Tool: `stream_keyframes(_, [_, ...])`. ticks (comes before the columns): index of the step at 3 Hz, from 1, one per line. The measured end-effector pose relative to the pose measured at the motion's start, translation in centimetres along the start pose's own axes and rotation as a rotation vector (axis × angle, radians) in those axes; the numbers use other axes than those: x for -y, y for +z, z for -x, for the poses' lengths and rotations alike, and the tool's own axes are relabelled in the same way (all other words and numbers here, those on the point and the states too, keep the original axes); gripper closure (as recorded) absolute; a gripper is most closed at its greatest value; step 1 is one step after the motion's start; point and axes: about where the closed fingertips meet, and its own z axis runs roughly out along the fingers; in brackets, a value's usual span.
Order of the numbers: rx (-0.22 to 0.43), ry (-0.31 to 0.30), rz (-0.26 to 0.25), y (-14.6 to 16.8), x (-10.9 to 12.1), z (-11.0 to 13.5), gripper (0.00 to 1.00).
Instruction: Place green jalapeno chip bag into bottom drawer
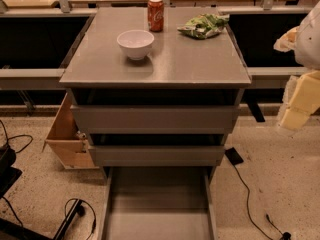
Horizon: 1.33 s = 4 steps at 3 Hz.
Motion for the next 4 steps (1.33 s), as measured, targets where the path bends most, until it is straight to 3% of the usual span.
stream_keyframes(1, [0.012, 0.005, -0.005, 0.1, 0.4, 0.0, 0.0])
stream_keyframes(2, [0.118, 0.047, -0.048, 1.2, 4.6, -0.4, 0.0])
stream_keyframes(3, [0.311, 0.154, -0.13, 1.9, 12.4, 0.1, 0.0])
stream_keyframes(4, [0.427, 0.233, -0.202, 2.0, 17.5, 0.8, 0.0])
